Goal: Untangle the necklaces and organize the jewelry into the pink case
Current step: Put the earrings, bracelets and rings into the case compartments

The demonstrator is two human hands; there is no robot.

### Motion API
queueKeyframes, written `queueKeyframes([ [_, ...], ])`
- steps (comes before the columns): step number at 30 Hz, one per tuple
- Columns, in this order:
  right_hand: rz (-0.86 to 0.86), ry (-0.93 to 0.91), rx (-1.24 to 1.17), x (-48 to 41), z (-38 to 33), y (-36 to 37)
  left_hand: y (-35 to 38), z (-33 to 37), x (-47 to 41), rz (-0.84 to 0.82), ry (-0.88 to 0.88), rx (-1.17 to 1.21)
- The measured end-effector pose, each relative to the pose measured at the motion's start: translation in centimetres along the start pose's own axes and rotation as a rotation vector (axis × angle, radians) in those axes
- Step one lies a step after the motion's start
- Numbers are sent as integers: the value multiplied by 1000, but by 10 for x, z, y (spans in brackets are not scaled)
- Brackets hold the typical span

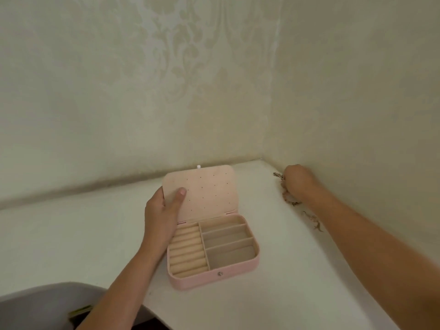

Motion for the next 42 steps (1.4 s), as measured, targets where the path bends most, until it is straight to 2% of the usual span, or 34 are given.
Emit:
queueKeyframes([
  [5,6,8,64,-12,-4,3,-4,-4,4,56,7,-22],
  [10,-50,-122,232,-25,-19,0,-5,-5,7,83,15,-4],
  [15,-31,-217,318,-28,-25,3,-6,-4,9,85,19,1],
  [20,-33,-164,206,-27,-17,4,-6,-2,10,82,29,0],
  [23,40,-106,-17,-32,-10,3,-5,-1,10,81,44,-3],
  [27,65,33,-812,-27,6,5,-5,-2,9,79,33,39],
  [30,-66,-34,-1337,-3,-13,-7,-4,-3,8,67,27,63],
  [35,-205,-232,-1509,39,-60,-49,-5,0,7,69,48,61],
  [42,-227,-335,-1663,82,-125,-77,-4,15,14,5,154,105],
])
Point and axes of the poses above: each hand's wrist, its own x-axis away from the middle knuckle, its own y-axis out of the palm, z = x × y, the point moved 8 cm from there along -x, towards the middle knuckle, and after that the axes turned 3 degrees about x, right-handed, at the moved point
